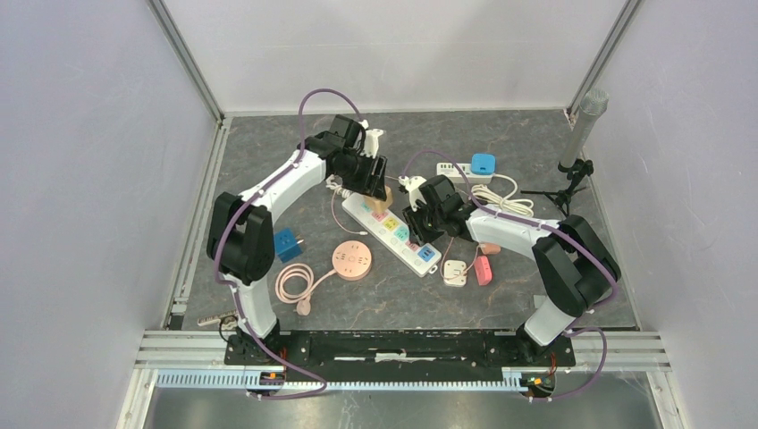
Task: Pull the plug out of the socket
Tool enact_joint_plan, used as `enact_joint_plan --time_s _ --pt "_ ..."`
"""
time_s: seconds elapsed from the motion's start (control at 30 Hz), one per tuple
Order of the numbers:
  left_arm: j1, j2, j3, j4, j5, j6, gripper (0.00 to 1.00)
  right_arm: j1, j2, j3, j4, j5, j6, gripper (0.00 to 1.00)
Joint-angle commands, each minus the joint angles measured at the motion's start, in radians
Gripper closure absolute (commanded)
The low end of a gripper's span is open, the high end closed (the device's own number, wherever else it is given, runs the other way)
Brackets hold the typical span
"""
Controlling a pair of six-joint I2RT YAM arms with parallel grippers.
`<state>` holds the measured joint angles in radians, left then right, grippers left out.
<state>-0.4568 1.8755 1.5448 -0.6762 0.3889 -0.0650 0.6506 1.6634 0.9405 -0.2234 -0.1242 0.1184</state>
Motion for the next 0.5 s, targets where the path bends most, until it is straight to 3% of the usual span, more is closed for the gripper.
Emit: enact_joint_plan --time_s 0.0,0.2,0.47 --pt "0.014 -0.096 -0.001 0.038 -0.077 -0.040 0.92 0.003 0.093 -0.067 -0.123 0.095 -0.019 0.61" --pt "0.090 -0.143 -0.024 0.047 -0.110 -0.099 0.92 0.003 0.088 -0.032 -0.117 0.091 -0.018 0.55" --pt "0.326 -0.201 -0.174 0.169 0.021 -0.356 0.90 0.002 0.100 0.157 -0.133 0.064 -0.026 0.38"
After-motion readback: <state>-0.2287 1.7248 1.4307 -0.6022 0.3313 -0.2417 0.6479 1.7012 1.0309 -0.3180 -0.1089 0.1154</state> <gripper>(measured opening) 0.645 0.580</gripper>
